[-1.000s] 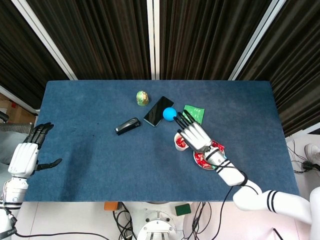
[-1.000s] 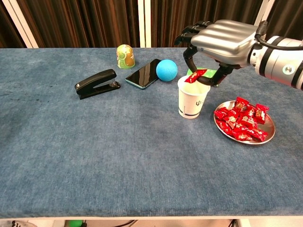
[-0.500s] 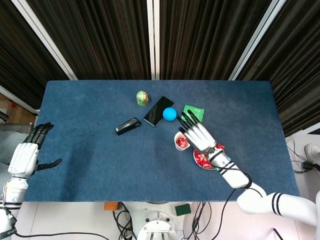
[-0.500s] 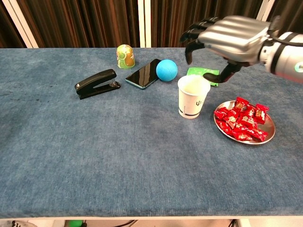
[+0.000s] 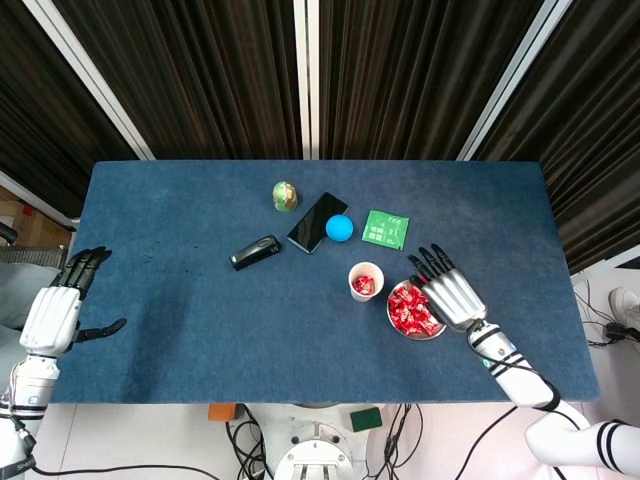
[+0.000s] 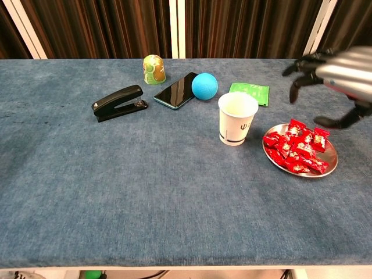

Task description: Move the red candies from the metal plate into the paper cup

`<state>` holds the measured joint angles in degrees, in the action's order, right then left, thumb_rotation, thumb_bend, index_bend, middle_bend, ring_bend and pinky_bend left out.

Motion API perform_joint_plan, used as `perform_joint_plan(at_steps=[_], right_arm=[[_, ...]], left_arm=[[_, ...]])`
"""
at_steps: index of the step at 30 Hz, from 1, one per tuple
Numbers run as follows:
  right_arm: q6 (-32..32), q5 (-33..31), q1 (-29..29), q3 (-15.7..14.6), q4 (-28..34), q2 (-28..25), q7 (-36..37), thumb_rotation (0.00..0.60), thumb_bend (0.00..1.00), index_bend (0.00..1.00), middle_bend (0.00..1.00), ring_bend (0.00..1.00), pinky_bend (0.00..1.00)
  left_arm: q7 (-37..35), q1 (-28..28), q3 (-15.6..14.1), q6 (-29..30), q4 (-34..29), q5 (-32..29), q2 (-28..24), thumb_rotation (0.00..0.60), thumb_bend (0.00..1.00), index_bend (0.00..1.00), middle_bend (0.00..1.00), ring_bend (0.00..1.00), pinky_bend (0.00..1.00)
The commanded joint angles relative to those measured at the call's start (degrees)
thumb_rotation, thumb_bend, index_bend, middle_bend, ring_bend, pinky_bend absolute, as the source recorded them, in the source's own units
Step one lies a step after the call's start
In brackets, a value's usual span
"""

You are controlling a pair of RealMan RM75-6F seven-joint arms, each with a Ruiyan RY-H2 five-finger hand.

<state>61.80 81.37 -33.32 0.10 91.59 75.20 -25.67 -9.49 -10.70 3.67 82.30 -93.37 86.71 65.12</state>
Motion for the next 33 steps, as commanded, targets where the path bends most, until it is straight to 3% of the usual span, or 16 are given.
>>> perform_joint_plan(at_steps=[1,10,33], right_arm=[[-0.4,0.9,0.7,-1.1,-1.0,0.9,0.8,0.6,0.35,0.35,0.06,0.0,0.0],[-2.1,2.3,1.5,-2.9,-2.8,2.2,0.7,0.6,0.35,0.37,0.06,0.0,0.0],[-5.5,1.3,1.1,-2.2,-6.0,5.6,-1.5,0.6,0.36,0.39,0.06,0.0,0.0]], left_arm=[[0.1,0.0,0.0,0.0,0.0,-0.1,0.0,0.6,0.09,0.1,0.07,0.05,0.22],[0.3,-0.1,-0.1,-0.4,-0.1,-0.1,0.0,0.6,0.09,0.1,0.07,0.05,0.22],[0.1,-0.1,0.0,-0.5,-0.1,-0.3,-0.1,0.6,0.09,0.1,0.07,0.05,0.22]])
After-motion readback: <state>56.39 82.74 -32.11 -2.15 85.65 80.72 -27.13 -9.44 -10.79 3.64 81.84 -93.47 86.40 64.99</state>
